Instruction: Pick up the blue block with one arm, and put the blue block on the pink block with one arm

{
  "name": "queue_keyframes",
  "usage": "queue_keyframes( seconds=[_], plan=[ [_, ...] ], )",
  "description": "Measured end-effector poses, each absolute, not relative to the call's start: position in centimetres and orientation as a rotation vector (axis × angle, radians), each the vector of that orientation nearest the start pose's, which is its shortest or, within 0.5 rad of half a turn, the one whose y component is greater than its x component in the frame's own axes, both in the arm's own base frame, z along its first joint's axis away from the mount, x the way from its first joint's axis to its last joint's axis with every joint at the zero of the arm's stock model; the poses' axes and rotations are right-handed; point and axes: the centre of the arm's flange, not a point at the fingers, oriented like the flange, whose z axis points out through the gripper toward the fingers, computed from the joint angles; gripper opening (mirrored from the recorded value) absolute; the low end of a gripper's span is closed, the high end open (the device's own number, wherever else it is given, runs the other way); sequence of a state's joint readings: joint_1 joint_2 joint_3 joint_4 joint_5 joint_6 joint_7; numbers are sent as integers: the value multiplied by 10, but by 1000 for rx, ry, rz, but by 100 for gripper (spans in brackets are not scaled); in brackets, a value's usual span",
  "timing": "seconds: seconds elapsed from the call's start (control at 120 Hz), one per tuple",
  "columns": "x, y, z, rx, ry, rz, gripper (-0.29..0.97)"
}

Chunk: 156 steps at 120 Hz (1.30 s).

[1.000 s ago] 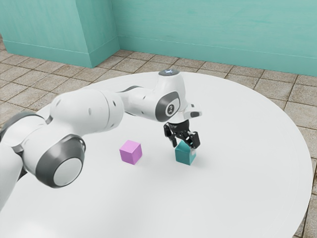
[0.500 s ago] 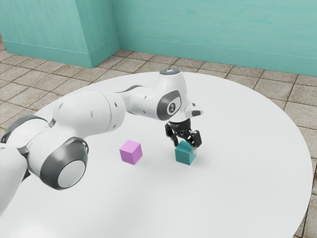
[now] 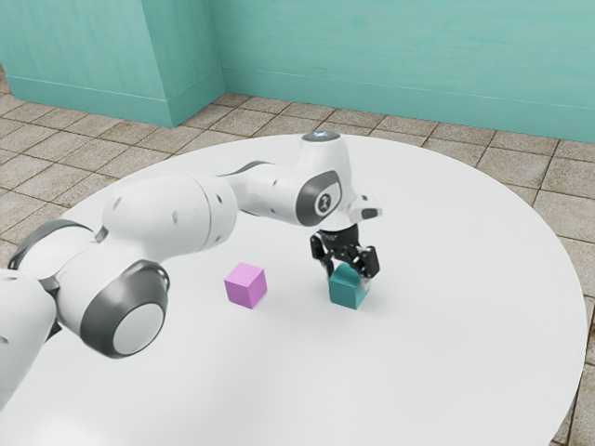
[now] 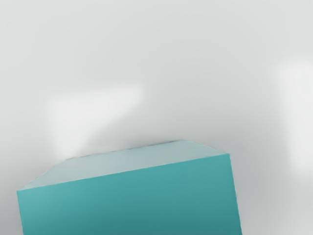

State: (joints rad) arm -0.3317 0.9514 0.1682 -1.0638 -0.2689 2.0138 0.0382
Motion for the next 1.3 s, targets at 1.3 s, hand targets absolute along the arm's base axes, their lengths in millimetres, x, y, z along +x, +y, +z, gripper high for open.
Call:
queue_keyframes(
  seconds=[1.3],
  plan=[
    [753, -185, 243, -3237, 40, 29, 66]
  ],
)
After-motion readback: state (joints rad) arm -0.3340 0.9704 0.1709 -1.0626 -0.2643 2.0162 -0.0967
